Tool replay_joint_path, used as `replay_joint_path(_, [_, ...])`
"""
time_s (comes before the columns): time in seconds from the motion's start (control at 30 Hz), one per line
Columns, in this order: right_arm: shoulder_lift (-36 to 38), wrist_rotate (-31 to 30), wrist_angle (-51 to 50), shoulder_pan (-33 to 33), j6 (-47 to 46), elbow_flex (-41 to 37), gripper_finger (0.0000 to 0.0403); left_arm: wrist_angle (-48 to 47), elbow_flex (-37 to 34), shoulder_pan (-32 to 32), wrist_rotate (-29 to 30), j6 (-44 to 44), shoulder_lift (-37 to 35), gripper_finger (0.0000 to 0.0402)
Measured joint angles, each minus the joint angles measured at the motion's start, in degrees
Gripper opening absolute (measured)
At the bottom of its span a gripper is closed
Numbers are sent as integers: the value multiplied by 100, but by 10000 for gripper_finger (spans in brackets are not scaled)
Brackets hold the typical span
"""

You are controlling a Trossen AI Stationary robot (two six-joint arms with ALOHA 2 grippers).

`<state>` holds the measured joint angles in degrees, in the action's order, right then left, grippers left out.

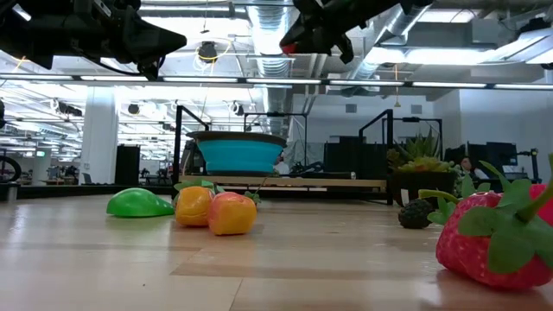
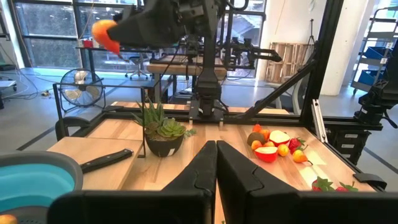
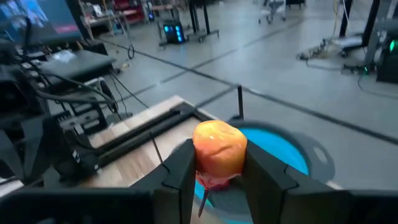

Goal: Pick & Place Fruit
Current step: Put the pear into the basket

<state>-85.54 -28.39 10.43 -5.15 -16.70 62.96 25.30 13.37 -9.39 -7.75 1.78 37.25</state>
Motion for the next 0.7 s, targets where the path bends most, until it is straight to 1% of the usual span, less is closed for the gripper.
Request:
replay_joint_path(0.23, [-3, 122, 248, -17, 67, 0, 95, 0, 0, 0, 0, -10, 0, 2])
replay_joint_path(0.33, [-34, 124, 562, -28, -25, 1, 94, 2, -2, 0, 32, -240, 0, 2])
replay_joint_path(0.4, [-277, 121, 939, -30, 52, 92, 93, 8, -1, 0, 124, -415, 1, 2])
replay_joint_path(0.47, [-567, 115, 848, -67, 189, 237, 93, 19, -1, 0, 250, -559, -2, 2])
replay_joint_path(0.5, [-795, 136, 868, -80, 236, 435, 93, 21, -2, -1, 322, -588, -1, 2])
replay_joint_path(0.6, [-1348, 148, 333, -165, 374, 1018, 92, 42, -2, -7, 485, -601, -1, 2])
replay_joint_path(0.7, [-1822, 151, -545, -299, 440, 1761, 92, 42, -2, -7, 518, -601, -2, 2])
